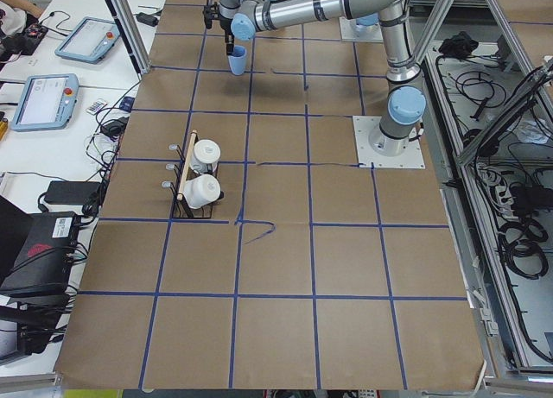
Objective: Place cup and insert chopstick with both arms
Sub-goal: 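Set down the blue cup and raise the left gripper while the right lifts the chopstick, then carry the pink chopstick with the right gripper over the blue cup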
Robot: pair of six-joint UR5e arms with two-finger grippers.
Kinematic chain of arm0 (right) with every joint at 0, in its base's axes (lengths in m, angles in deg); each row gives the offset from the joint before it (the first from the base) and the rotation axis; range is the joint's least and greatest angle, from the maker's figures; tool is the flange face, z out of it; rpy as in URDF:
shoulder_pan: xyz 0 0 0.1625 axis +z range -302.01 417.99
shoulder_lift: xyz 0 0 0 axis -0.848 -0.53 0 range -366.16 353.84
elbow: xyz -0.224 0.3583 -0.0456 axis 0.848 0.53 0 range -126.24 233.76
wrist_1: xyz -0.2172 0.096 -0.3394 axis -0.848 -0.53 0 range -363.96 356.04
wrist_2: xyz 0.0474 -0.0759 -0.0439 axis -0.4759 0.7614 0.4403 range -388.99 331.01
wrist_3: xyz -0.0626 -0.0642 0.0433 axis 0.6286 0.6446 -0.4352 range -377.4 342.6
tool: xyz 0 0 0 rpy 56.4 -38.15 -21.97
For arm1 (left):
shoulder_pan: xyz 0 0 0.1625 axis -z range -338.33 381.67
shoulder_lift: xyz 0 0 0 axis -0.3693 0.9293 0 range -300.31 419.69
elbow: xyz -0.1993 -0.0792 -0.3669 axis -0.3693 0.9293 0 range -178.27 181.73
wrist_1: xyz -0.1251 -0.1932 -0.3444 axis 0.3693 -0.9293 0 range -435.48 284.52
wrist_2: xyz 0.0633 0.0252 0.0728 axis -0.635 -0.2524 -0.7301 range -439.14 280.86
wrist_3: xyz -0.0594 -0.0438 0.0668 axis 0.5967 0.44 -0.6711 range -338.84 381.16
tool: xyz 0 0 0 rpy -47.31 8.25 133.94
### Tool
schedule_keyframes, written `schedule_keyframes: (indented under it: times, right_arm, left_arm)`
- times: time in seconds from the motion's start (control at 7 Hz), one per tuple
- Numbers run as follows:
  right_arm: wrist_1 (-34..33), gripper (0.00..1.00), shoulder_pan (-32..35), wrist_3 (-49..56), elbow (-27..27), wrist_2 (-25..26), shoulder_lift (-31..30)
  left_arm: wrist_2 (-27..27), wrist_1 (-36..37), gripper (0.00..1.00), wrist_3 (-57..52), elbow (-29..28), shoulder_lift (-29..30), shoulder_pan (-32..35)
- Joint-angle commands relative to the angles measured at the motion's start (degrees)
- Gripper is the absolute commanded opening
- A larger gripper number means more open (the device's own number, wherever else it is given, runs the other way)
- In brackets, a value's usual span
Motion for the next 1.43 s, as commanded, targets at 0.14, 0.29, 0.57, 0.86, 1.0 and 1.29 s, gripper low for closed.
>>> schedule_keyframes:
  times: [0.14, 0.29, 0.57, 0.86, 1.0, 1.29]
  right_arm:
    - [11.59, 0.07, 0.0, -3.33, 8.85, 0.24, 0.37]
    - [15.89, 0.07, 0.09, -3.33, 13.59, 1.02, 0.64]
    - [19.19, 0.05, 0.17, -3.33, 19.76, 1.21, 2.56]
    - [16.14, 0.0, 2.27, -6.2, 23.38, -4.2, 5.36]
    - [11.07, 0.01, 7.68, -13.1, 23.83, -5.11, 7.12]
    - [3.23, 0.0, 20.6, -28.29, 23.83, -1.89, 11.25]
  left_arm:
    - [-0.55, -15.91, 1.0, -6.45, -8.55, -6.3, -5.97]
    - [-2.73, -20.23, 1.0, -11.1, -10.58, -8.77, -8.69]
    - [-3.1, -23.68, 1.0, -19.21, -9.73, -11.15, -11.7]
    - [-4.16, -24.5, 1.0, -19.23, -9.37, -12.13, -11.8]
    - [-4.34, -24.93, 1.0, -19.32, -9.11, -12.57, -12.31]
    - [-5.48, -27.04, 1.0, -19.41, -8.41, -13.97, -12.23]
